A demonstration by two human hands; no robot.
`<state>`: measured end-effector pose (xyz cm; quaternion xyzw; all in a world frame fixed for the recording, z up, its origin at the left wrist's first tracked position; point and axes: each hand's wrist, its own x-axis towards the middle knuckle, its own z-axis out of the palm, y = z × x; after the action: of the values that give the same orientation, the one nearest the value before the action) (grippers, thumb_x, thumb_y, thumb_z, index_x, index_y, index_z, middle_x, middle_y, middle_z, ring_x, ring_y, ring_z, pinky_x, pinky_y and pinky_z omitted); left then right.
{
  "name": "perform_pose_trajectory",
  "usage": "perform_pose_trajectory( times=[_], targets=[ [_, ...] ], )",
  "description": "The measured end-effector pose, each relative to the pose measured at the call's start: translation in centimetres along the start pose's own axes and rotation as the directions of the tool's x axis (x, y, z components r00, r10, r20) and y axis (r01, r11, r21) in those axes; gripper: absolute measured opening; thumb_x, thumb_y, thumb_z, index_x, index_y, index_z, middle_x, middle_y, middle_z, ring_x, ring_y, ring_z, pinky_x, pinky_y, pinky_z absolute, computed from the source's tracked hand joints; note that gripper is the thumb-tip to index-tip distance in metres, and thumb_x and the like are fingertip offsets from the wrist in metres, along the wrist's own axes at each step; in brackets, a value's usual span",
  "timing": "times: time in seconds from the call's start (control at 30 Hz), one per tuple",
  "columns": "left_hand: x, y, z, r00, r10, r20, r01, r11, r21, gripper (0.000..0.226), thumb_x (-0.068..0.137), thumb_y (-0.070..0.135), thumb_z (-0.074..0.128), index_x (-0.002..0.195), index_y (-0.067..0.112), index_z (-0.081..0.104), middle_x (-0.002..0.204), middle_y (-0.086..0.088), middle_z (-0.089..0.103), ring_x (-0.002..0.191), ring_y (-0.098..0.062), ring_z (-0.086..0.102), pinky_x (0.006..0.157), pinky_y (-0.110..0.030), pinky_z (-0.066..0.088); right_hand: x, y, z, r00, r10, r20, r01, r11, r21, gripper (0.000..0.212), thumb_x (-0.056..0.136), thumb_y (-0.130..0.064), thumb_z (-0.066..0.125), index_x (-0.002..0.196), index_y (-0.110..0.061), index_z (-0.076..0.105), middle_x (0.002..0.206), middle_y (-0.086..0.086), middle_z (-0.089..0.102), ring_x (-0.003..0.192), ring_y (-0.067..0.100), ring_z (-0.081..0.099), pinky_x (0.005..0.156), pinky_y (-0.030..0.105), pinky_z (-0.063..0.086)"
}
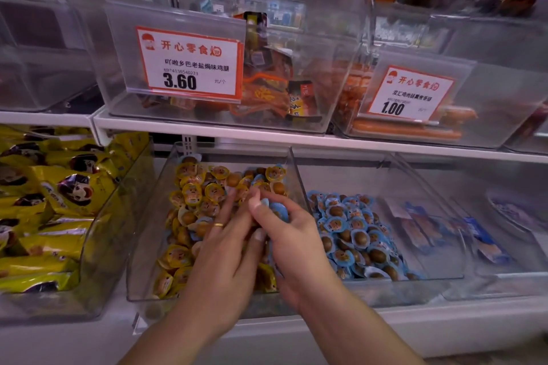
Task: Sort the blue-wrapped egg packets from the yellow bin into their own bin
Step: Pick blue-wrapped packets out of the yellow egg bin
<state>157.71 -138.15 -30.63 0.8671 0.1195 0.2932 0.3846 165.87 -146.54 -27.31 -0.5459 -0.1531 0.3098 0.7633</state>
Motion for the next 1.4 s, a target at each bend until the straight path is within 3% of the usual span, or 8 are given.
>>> perform_pose_trajectory(
  times=[0.17, 0.4, 0.53, 0.73, 0.87, 1.03, 1.13, 1.4],
  targets=[
    [-0.2, -0.5, -0.3, 1.000, -0.010, 0.025, 0.009, 1.000, 0.008, 0.058, 0.095, 0.070, 0.024, 0.149, 0.051, 0.028, 0.154, 0.040, 0.014, 0.144, 0.014, 0.012, 0.112, -0.024, 0.020, 2.4, -2.7, -3.0, 0.913, -0.276, -0.302, 0.236, 0.958, -0.160, 0.011, 0.090, -0.026, 0.070, 0.081, -0.029, 0.074, 0.064, -0.003, 0.067, 0.045, 0.011, 0.051, 0.040, 0.022, 0.039],
    [-0.1, -3.0, -1.3, 0.984, -0.163, 0.072, 0.128, 0.928, 0.349, 0.046, 0.097, 0.048, 0.044, 0.141, 0.035, 0.049, 0.152, 0.017, 0.036, 0.138, -0.013, 0.038, 0.108, -0.040, 0.039, 6.9, -4.5, -11.7, 0.915, 0.002, -0.402, -0.209, 0.858, -0.470, 0.052, 0.103, -0.055, 0.035, 0.119, -0.019, 0.069, 0.121, 0.001, 0.065, 0.107, 0.025, 0.061, 0.088, 0.039, 0.045],
    [0.2, -4.3, -2.3, 0.965, -0.217, 0.145, 0.129, 0.879, 0.459, 0.042, 0.098, 0.039, 0.047, 0.140, 0.037, 0.048, 0.152, 0.014, 0.038, 0.138, -0.016, 0.041, 0.107, -0.039, 0.039, 6.9, -3.8, -11.7, 0.828, -0.298, -0.474, 0.025, 0.865, -0.501, 0.029, 0.101, -0.025, 0.046, 0.102, -0.013, 0.073, 0.102, 0.006, 0.076, 0.097, 0.015, 0.069, 0.069, 0.023, 0.047],
    [0.2, -5.0, -4.3, 0.948, -0.293, 0.124, 0.181, 0.816, 0.549, 0.044, 0.098, 0.037, 0.045, 0.142, 0.038, 0.045, 0.147, 0.011, 0.041, 0.128, -0.020, 0.049, 0.100, -0.034, 0.044, 4.8, -2.2, -5.3, 0.797, -0.603, -0.006, 0.389, 0.521, -0.759, 0.022, 0.093, -0.013, 0.051, 0.097, -0.022, 0.070, 0.088, -0.011, 0.073, 0.072, 0.001, 0.067, 0.060, 0.017, 0.048],
    [-0.9, -4.7, -4.2, 0.931, -0.316, 0.183, 0.134, 0.762, 0.633, 0.044, 0.097, 0.037, 0.039, 0.141, 0.032, 0.044, 0.136, 0.001, 0.047, 0.119, -0.025, 0.050, 0.095, -0.035, 0.044, 4.5, 1.0, -0.8, 0.828, -0.343, 0.443, 0.517, 0.166, -0.840, 0.032, 0.095, -0.015, 0.049, 0.121, -0.021, 0.068, 0.116, 0.000, 0.068, 0.105, 0.012, 0.062, 0.088, 0.019, 0.044],
    [-1.8, -5.0, -4.3, 0.928, -0.308, 0.212, 0.132, 0.800, 0.586, 0.055, 0.094, 0.029, 0.041, 0.148, 0.027, 0.034, 0.162, 0.001, 0.010, 0.139, -0.029, 0.032, 0.111, -0.038, 0.033, 6.2, 4.1, 2.2, 0.888, -0.054, 0.457, 0.457, -0.014, -0.889, 0.042, 0.099, -0.026, 0.048, 0.141, -0.026, 0.052, 0.140, 0.006, 0.054, 0.123, 0.031, 0.055, 0.101, 0.041, 0.047],
    [-1.9, -5.2, -4.4, 0.931, -0.273, 0.242, 0.097, 0.824, 0.559, 0.057, 0.093, 0.025, 0.041, 0.148, 0.021, 0.031, 0.157, 0.001, 0.031, 0.130, -0.024, 0.046, 0.102, -0.034, 0.037, 7.4, 5.0, 3.3, 0.899, 0.013, 0.439, 0.436, -0.134, -0.890, 0.038, 0.101, -0.034, 0.044, 0.138, -0.030, 0.054, 0.138, 0.005, 0.056, 0.123, 0.032, 0.054, 0.099, 0.040, 0.047],
    [-0.6, -4.7, -5.4, 0.905, -0.426, 0.010, 0.426, 0.905, -0.007, 0.056, 0.097, 0.034, 0.050, 0.148, 0.034, 0.026, 0.133, 0.013, 0.050, 0.128, -0.014, 0.048, 0.097, -0.024, 0.037, 8.6, 3.5, 3.9, 0.951, -0.134, 0.278, 0.303, 0.233, -0.924, 0.021, 0.089, -0.007, 0.065, 0.097, -0.021, 0.078, 0.093, -0.003, 0.075, 0.090, 0.012, 0.068, 0.078, 0.022, 0.052]
  ],
)
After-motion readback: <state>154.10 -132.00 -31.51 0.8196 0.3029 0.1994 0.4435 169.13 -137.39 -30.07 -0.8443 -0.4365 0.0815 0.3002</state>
